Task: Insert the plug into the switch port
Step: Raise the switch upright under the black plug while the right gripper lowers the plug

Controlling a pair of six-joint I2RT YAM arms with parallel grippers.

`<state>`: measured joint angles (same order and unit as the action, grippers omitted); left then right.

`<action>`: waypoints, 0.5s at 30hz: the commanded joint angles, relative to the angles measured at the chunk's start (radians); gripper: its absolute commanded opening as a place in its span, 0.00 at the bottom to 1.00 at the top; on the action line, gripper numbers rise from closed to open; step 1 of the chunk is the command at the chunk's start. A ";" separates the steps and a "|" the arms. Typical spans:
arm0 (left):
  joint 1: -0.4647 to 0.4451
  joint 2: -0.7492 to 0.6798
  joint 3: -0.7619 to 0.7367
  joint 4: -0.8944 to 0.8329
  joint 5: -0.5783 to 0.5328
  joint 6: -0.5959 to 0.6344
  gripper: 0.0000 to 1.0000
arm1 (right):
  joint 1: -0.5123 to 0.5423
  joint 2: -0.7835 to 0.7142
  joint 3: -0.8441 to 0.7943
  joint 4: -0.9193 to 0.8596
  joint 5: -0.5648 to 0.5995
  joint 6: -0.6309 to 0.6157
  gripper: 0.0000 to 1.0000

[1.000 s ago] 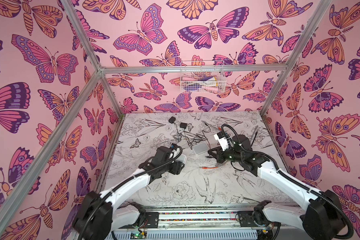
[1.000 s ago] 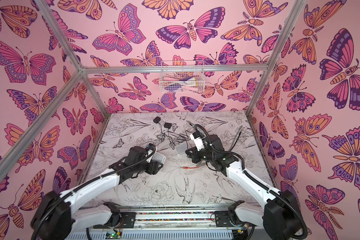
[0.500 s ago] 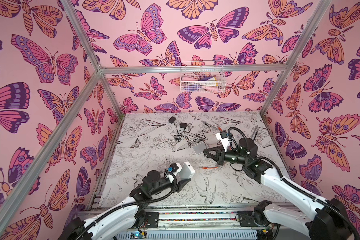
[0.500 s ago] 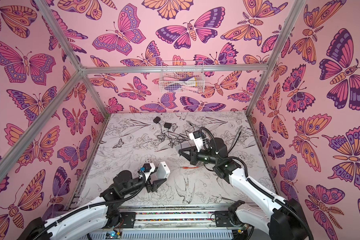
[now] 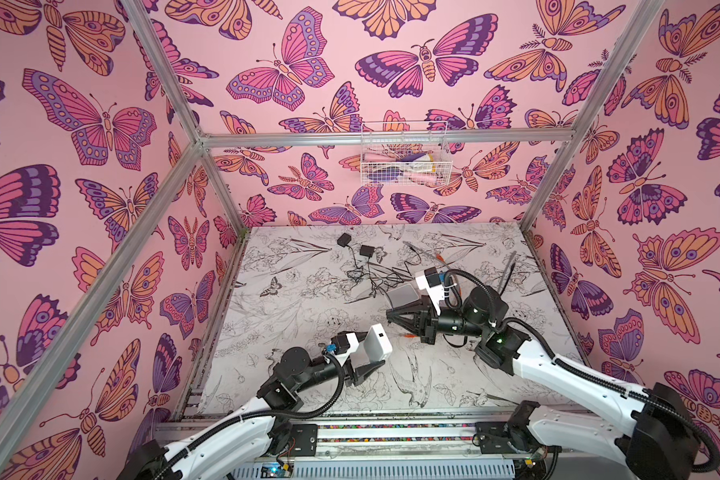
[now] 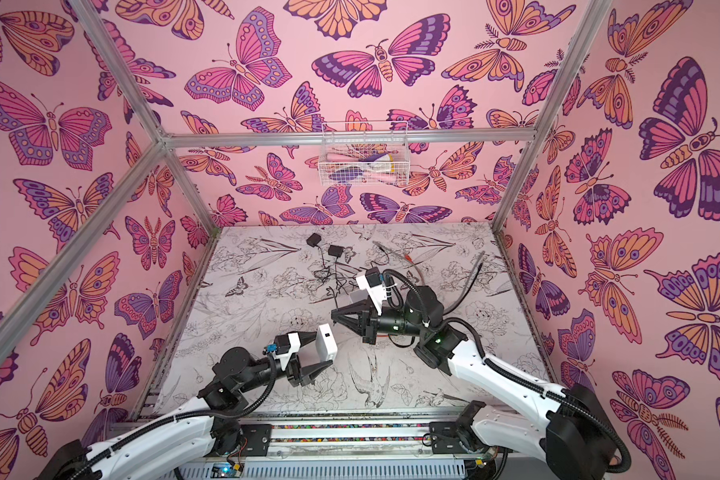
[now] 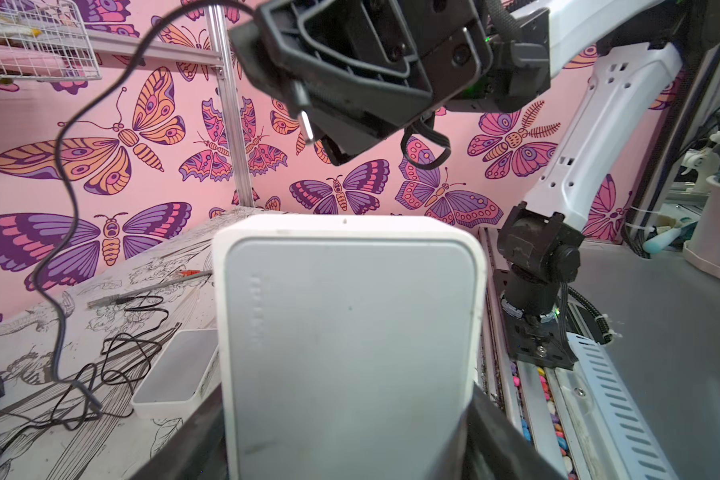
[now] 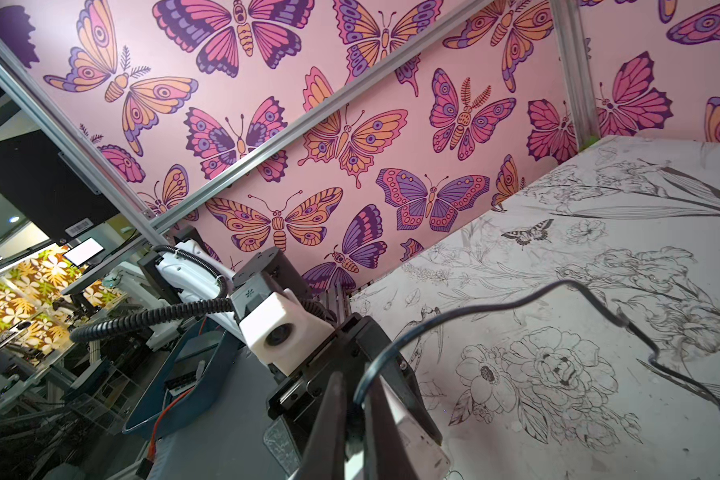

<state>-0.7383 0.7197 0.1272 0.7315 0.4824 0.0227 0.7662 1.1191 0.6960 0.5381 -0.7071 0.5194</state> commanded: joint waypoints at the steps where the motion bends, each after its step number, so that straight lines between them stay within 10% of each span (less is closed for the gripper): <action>1: -0.004 -0.014 -0.001 0.059 0.030 0.013 0.00 | 0.028 -0.003 0.017 0.012 0.035 -0.064 0.00; 15: -0.006 0.001 0.006 0.042 0.023 0.014 0.00 | 0.076 0.010 0.014 -0.047 0.098 -0.147 0.00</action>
<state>-0.7395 0.7223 0.1272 0.7322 0.4831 0.0227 0.8307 1.1206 0.6960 0.4976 -0.6346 0.4103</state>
